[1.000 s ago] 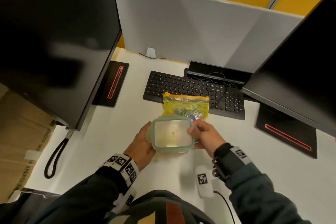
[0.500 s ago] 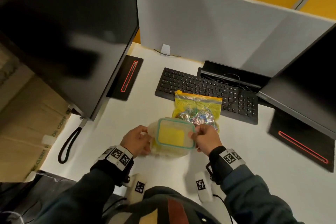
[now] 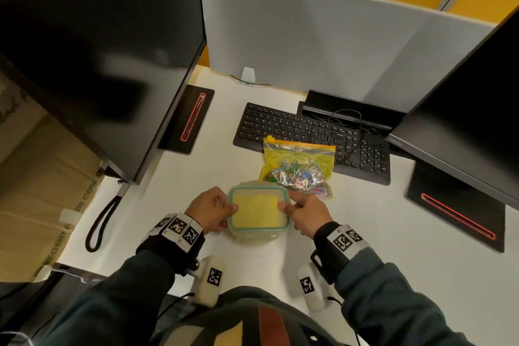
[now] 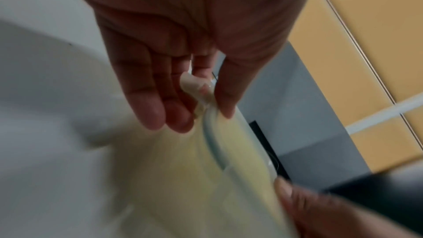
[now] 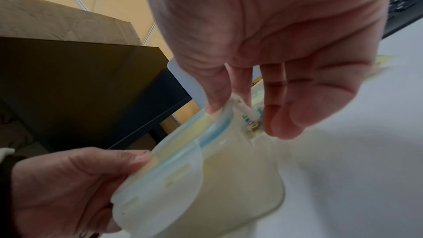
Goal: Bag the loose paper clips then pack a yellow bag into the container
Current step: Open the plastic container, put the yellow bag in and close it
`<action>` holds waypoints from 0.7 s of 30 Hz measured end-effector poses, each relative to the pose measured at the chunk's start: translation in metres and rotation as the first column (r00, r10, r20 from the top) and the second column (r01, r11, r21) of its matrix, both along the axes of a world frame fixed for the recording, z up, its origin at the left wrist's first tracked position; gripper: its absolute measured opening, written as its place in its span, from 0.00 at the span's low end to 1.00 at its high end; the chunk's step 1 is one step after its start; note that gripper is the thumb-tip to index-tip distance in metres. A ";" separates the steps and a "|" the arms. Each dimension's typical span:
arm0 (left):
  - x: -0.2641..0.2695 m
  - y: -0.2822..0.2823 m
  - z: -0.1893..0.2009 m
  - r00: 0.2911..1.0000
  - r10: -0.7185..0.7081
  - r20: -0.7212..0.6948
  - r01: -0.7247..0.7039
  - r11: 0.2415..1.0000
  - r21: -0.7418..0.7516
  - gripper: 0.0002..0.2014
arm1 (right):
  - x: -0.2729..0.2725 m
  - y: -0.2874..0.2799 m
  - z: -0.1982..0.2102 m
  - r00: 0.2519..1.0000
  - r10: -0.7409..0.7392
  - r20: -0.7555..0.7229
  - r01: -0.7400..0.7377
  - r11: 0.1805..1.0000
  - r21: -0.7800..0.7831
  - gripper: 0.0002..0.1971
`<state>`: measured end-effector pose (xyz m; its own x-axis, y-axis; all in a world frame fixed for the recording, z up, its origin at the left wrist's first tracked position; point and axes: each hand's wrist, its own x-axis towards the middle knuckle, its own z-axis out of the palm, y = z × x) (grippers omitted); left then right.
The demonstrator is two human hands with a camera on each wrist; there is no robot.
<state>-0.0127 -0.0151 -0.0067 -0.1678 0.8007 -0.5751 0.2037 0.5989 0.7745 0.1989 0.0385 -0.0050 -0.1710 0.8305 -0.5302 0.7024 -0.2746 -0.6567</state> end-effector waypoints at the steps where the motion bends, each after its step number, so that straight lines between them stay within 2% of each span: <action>1: -0.002 0.000 0.001 0.999 0.004 0.037 -0.004 1.000 -0.016 0.11 | 0.001 -0.001 -0.001 1.000 -0.013 0.002 0.013 1.000 -0.024 0.23; 3: -0.003 0.000 0.003 0.997 0.008 0.073 -0.007 1.000 -0.022 0.12 | 0.001 -0.001 0.000 0.997 -0.075 -0.026 0.073 0.994 -0.075 0.22; 4: -0.002 0.000 0.004 0.999 0.011 0.042 -0.011 1.000 -0.002 0.11 | 0.000 -0.001 0.002 0.994 -0.100 -0.047 0.095 0.990 -0.100 0.19; 7: 0.006 0.002 0.005 0.978 0.006 -0.209 0.020 0.992 0.122 0.07 | 0.004 0.000 0.003 0.992 -0.088 -0.096 0.075 0.989 -0.127 0.11; 9: 0.011 0.003 0.007 0.949 0.022 -0.314 0.036 0.983 0.179 0.02 | 0.007 -0.001 0.004 0.991 -0.075 -0.107 0.067 0.995 -0.076 0.09; 11: 0.011 0.005 0.006 0.941 0.033 -0.337 0.035 0.980 0.194 0.06 | 0.007 -0.004 0.006 0.999 -0.020 -0.035 0.020 1.000 0.023 0.09; 14: 0.010 0.009 0.009 0.935 -0.003 -0.356 0.059 0.987 0.148 0.07 | 0.004 -0.007 0.012 0.965 0.154 0.212 -0.178 0.979 0.102 0.16; 18: 0.013 0.016 0.010 0.920 -0.034 -0.389 0.080 0.991 0.103 0.05 | 0.003 0.000 0.017 0.943 0.201 0.266 -0.213 0.977 0.017 0.23; 19: 0.014 0.017 0.012 0.897 -0.063 -0.437 0.106 0.992 0.075 0.02 | 0.004 0.003 0.019 0.944 0.182 0.275 -0.190 0.982 0.005 0.25; 21: 0.012 0.016 0.010 0.792 -0.181 -0.583 0.192 0.980 -0.044 0.14 | 0.009 0.008 0.020 0.934 0.140 0.329 -0.148 0.989 0.000 0.34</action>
